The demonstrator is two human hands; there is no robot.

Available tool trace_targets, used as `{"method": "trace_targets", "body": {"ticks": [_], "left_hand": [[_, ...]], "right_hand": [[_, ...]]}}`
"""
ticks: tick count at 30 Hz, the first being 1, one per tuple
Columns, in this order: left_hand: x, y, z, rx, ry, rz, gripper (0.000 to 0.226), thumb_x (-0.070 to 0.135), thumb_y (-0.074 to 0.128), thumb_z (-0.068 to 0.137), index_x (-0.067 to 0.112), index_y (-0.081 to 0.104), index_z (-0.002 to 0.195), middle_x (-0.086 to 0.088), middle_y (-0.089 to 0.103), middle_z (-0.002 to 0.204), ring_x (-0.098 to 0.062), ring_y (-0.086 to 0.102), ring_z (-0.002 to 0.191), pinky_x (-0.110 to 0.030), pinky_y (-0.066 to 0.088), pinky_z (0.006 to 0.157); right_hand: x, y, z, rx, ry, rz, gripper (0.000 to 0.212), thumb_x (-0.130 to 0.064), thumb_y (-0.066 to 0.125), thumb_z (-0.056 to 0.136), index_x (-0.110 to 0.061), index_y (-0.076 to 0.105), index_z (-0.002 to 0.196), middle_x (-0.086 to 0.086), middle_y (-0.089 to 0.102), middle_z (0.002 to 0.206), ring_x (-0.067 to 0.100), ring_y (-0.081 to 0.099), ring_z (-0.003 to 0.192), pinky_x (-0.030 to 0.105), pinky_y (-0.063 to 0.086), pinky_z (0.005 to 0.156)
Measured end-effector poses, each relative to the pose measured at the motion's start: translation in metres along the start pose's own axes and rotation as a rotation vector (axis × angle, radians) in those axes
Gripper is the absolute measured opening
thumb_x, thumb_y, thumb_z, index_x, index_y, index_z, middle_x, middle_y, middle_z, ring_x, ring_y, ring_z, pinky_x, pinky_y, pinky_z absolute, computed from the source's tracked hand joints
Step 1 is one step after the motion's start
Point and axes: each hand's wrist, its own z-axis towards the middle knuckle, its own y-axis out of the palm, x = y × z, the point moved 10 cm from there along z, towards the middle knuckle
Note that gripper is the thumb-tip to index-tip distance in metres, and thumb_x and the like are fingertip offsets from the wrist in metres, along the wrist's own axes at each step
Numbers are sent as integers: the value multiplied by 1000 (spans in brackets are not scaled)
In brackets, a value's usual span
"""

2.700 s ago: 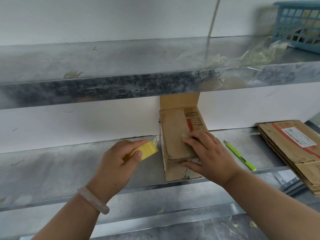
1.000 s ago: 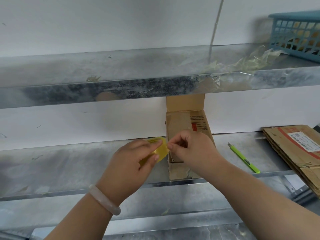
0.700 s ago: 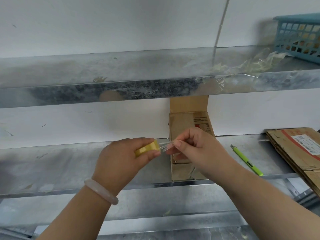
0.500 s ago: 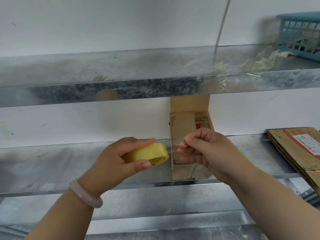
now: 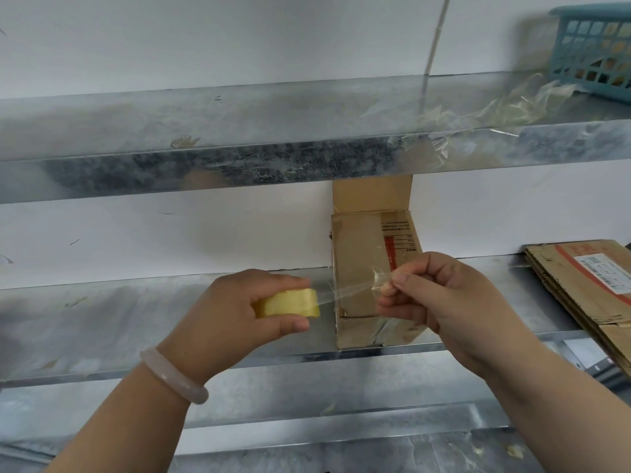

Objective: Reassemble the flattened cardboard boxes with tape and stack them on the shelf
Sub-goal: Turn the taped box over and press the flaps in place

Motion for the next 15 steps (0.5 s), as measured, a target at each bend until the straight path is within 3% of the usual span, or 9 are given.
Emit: {"method": "trace_targets", "body": {"ticks": [3, 6, 9, 12, 15], "left_hand": [[-1, 4, -1, -19, 59, -155, 40, 62, 57, 74, 56, 59, 114, 20, 60, 100, -3, 56, 96, -7, 41, 74], [1, 11, 0, -14, 71, -151, 38, 62, 57, 72, 57, 61, 109, 17, 60, 97, -5, 57, 93, -8, 41, 73], [0, 15, 4, 8, 43, 85, 41, 73, 53, 66, 59, 63, 103, 21, 59, 89, 1, 54, 89, -8, 39, 68], [5, 23, 8, 31, 74, 422, 55, 81, 40, 68, 52, 63, 108, 25, 51, 76, 1, 49, 72, -8, 30, 63], [0, 32, 9, -12, 99, 365, 59, 84, 36, 73, 51, 57, 117, 26, 50, 76, 1, 50, 73, -10, 31, 61]], "right_hand": [[1, -10, -1, 14, 7, -18, 13, 1, 57, 91, -2, 63, 80, 12, 71, 73, 22, 70, 70, 35, 61, 67], [4, -22, -4, 53, -7, -76, 11, 0, 58, 91, -1, 63, 81, 12, 72, 73, 22, 71, 70, 35, 61, 69], [10, -37, -7, 116, -10, -66, 10, 1, 57, 91, 1, 61, 82, 14, 72, 73, 25, 71, 69, 33, 61, 68], [19, -49, -10, 139, 9, -56, 9, 2, 57, 91, 3, 60, 82, 14, 71, 73, 26, 72, 69, 31, 61, 68], [27, -66, -12, 180, 19, -36, 10, 2, 55, 92, 5, 59, 84, 13, 70, 72, 26, 71, 68, 29, 61, 67]]}}
